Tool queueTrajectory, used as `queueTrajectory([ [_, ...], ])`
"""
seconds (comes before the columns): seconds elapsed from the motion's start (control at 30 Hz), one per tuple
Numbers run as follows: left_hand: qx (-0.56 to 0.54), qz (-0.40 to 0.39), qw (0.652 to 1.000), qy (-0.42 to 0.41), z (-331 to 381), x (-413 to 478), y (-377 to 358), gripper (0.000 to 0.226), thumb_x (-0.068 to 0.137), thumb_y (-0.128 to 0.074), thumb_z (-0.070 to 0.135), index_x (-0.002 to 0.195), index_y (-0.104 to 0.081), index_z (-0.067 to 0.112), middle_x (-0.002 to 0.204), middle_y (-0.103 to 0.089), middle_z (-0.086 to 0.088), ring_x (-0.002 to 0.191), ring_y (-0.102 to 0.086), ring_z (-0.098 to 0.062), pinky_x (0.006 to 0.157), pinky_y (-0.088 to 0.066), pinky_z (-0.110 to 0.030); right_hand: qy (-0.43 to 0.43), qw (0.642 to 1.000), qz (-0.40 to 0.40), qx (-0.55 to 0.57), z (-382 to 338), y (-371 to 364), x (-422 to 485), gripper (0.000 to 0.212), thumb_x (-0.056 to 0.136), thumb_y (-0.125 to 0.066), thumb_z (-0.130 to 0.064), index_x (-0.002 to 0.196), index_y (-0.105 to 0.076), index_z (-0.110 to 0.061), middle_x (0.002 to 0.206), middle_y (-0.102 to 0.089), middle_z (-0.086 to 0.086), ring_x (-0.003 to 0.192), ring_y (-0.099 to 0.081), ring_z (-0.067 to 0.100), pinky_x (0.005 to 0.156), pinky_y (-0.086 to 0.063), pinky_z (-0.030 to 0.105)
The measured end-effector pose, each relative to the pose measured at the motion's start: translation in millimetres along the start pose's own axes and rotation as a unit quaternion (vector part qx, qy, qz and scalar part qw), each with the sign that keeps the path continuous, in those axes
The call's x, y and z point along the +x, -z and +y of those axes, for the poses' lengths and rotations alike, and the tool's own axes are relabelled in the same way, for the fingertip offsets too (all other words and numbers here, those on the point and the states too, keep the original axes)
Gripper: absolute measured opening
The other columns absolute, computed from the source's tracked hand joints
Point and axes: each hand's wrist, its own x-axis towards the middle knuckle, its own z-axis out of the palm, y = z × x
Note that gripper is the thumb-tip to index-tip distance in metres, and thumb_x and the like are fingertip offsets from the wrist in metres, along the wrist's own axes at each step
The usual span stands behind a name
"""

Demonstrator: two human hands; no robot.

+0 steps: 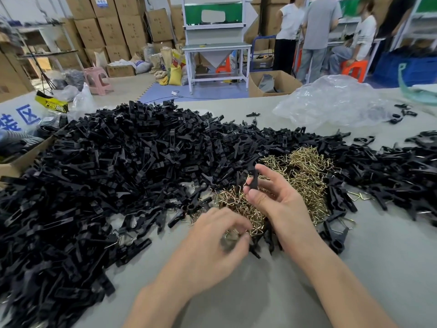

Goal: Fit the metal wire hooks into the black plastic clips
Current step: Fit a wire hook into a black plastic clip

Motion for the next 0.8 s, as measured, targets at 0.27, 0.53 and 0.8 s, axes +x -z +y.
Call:
queueTrajectory([
  [0.27, 0.085, -0.111, 0.990, 0.004, -13, -1, 0, 0.045, 0.084, -0.047, 0.076, 0.104, -0.066, 0.040, 0.106, -0.049, 0.028, 0.111, -0.037, 0.005, 0.089, -0.038, -0.013, -0.016, 1.000, 0.006, 0.014, 1, 1, 0, 0.053, 0.088, -0.072, -0.004, 0.130, -0.063, -0.036, 0.112, -0.074, -0.006, 0.113, -0.069, 0.019, 0.105, -0.051, 0.042],
  [0.53, 0.213, -0.084, 0.972, 0.045, -10, -2, 14, 0.064, 0.082, -0.018, 0.089, 0.085, -0.050, 0.033, 0.082, -0.051, 0.020, 0.079, -0.047, 0.001, 0.062, -0.033, -0.019, -0.021, 0.999, 0.008, 0.025, -2, 0, 0, 0.048, 0.074, -0.080, -0.019, 0.116, -0.069, -0.040, 0.109, -0.073, -0.006, 0.114, -0.068, 0.023, 0.105, -0.052, 0.044],
  [0.8, 0.103, -0.175, 0.972, 0.115, -18, -14, 35, 0.025, 0.085, -0.066, 0.061, 0.105, -0.066, 0.046, 0.109, -0.051, 0.032, 0.103, -0.050, 0.009, 0.085, -0.041, -0.014, -0.022, 1.000, 0.006, 0.016, 0, 2, 0, 0.045, 0.077, -0.081, -0.020, 0.112, -0.069, -0.047, 0.110, -0.072, -0.002, 0.111, -0.070, 0.021, 0.104, -0.051, 0.043],
])
